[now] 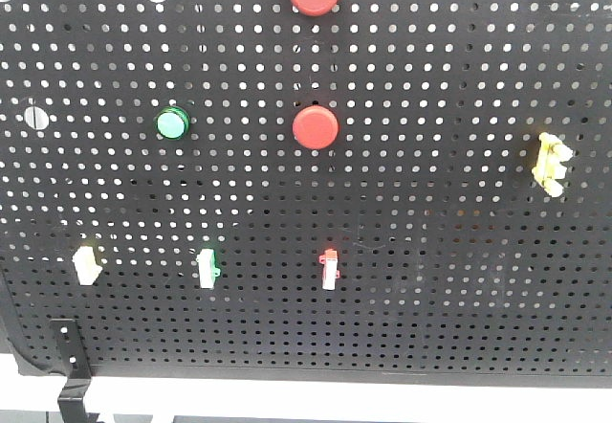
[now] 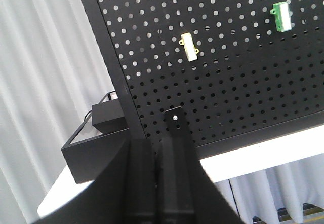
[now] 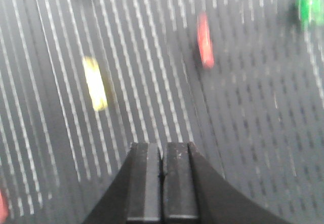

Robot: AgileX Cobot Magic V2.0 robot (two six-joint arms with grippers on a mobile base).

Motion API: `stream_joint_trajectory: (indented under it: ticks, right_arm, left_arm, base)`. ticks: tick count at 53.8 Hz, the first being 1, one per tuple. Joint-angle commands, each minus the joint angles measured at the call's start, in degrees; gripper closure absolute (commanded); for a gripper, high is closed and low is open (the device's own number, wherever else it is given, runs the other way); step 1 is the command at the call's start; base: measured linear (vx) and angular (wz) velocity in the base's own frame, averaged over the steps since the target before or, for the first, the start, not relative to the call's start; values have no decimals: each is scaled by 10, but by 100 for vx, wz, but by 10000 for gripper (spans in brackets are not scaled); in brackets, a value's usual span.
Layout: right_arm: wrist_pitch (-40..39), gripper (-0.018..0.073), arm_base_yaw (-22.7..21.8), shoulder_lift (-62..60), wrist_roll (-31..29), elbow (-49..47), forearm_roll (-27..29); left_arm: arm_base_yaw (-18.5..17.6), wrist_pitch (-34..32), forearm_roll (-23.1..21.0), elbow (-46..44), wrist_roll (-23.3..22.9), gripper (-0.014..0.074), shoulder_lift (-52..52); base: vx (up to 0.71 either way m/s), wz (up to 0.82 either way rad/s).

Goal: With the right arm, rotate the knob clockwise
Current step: 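Raise the right gripper toward the silver knob atop the pegboard, then center the open right gripper around the silver knob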

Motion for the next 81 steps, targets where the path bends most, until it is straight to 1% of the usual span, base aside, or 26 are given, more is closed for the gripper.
stream_joint_trajectory:
  ticks: [1,7,20,25,31,36,41,47,53,58,63,68,74,81]
  right_arm:
    - [-41,453,-4,47,-21,-35,1]
    - [-49,395,-4,88,-24,-40,1]
    - [-62,223,-4,151,-24,-40,1]
    - [-76,214,-4,164,-24,-40,0]
    - [-126,220,-4,182,-24,-40,-8]
    - [-132,223,-4,201,-24,-62,-53]
    - [-108,223,-4,238,-24,-117,-122]
    - [-68,223,-4,305,-24,-213,-227]
    - [-38,223,-4,385,-17,-316,-299]
    - [-35,223,-4,450,-16,-406,-331]
    - [-31,223,-4,507,-16,-489,-345]
    - [0,223,1,559,-16,-567,-355]
    - [59,223,26,605,-17,-659,-381]
    - [109,223,66,644,-24,-731,-421]
  left_arm:
    - [-4,-43,-3,19,-2,603,-10]
    - [-4,-43,-3,19,-2,603,-10]
    - [-4,-43,-3,19,-2,603,-10]
    - [-4,-43,-3,19,-2,603,-10]
    - [-4,-43,-3,19,-2,603,-10]
    - [-4,-43,-3,19,-2,603,-10]
    - [-4,-43,-3,19,-2,603,-10]
    - [-4,-43,-3,19,-2,603,-10]
    - [-4,-43,-3,19,-2,603,-10]
    - [-4,-43,-3,19,-2,603,-10]
    - [-4,-43,-3,19,-2,603,-10]
    - [-4,-43,-3,19,-2,603,-10]
    - [-4,-43,-3,19,-2,603,-10]
    - [-4,-43,-3,19,-2,603,-10]
  base:
    - [0,0]
    - [0,0]
    - [0,0]
    - [0,0]
    - [0,0]
    - [0,0]
    - [0,0]
    - [0,0]
    - [0,0]
    - [0,0]
    - [0,0]
    - [0,0]
    - [0,0]
    - [0,0]
